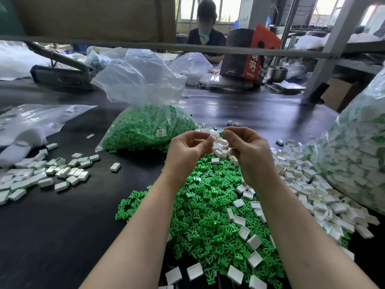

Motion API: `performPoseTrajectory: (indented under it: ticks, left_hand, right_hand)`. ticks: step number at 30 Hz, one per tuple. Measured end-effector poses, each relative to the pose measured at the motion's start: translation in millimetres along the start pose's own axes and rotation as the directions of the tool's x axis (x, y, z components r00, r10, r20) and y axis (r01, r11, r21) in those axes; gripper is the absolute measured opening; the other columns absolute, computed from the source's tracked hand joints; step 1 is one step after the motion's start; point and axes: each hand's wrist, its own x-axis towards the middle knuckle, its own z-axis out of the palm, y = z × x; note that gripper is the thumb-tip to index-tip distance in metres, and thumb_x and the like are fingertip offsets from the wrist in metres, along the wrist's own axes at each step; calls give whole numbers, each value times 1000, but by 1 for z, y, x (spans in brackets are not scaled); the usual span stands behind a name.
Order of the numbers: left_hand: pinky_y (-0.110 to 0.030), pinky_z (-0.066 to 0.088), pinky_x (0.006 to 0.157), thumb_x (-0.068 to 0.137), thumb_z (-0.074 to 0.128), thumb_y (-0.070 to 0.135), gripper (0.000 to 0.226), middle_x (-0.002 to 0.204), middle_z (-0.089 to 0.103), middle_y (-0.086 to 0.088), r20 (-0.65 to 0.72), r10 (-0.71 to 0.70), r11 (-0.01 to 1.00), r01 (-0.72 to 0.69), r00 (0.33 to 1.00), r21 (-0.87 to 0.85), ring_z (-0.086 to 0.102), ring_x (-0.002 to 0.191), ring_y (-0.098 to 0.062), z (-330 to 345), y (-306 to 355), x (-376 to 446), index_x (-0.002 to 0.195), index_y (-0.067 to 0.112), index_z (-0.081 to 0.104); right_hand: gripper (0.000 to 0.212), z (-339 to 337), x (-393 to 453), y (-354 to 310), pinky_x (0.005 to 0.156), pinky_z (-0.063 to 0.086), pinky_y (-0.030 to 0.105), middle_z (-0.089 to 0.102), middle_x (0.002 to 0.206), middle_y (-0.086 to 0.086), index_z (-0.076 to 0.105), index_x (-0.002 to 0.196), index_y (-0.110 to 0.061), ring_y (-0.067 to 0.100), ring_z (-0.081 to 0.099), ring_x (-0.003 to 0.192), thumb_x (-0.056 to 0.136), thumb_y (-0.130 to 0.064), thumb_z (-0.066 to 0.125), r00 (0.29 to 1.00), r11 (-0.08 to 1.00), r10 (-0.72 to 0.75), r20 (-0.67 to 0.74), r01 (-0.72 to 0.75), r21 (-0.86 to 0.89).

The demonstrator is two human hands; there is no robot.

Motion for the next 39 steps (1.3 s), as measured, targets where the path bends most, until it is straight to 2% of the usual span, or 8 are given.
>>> performPoseTrajectory:
  ticks: [3,8,21,25,28,32,37,39]
  left_hand:
    - [-15,51,63,82,74,11,6,75,74,1,14,19,1000,-19,1000,13,69,68,-10,2,0,0,86,16,73]
    - [-18,53,65,81,75,14,6,77,75,-1,14,34,999,-35,999,27,69,71,-11,2,1,-1,85,20,74]
    - [-18,53,66,81,75,11,8,75,74,-2,8,72,997,-72,997,41,65,67,-10,1,1,0,85,18,76]
    - [-18,53,66,81,75,10,10,73,73,0,4,98,993,-98,995,70,64,66,-8,0,1,0,82,20,76]
    - [-15,52,68,83,74,10,13,77,75,4,54,140,978,-147,989,149,67,71,-5,-3,1,0,85,23,75]
    - [-18,54,72,85,72,7,13,83,76,3,91,141,963,-158,986,218,68,77,-7,-7,0,2,90,19,75]
    - [-18,48,62,93,65,17,4,77,66,-3,122,22,947,-60,992,314,58,67,-8,-12,-5,5,92,13,65]
    - [-16,42,57,98,56,22,17,72,62,-3,181,-28,917,-46,983,395,53,60,-7,-13,-9,5,84,13,60]
  right_hand:
    - [10,2,0,1,52,41,20,65,70,-1,71,85,-14,11,46,56,76,-18,74,1000,1000,13,-6,-13,6]
    - [15,5,0,3,59,42,27,68,69,-2,72,85,-14,14,50,61,73,-21,75,999,999,38,-16,-38,9]
    - [3,6,3,12,53,45,13,70,66,-8,71,86,-11,-1,57,53,83,-11,73,999,1000,-25,-35,25,-13]
    - [11,3,4,12,53,44,13,67,64,-9,72,92,-5,-2,56,52,84,-12,74,999,992,-44,-14,42,-117]
    - [11,-1,4,8,54,43,14,68,72,1,71,90,-6,-3,54,53,87,-16,72,997,955,-65,50,77,-287]
    - [13,-2,4,6,63,45,32,67,71,6,67,85,-8,17,56,64,94,-15,63,985,867,-41,166,117,-483]
    - [14,-1,3,6,68,44,45,62,67,6,64,83,-1,24,53,67,95,-8,59,977,896,-30,211,120,-427]
    - [16,0,1,8,73,47,51,62,68,5,62,84,0,24,55,69,96,-7,57,974,899,-16,225,113,-422]
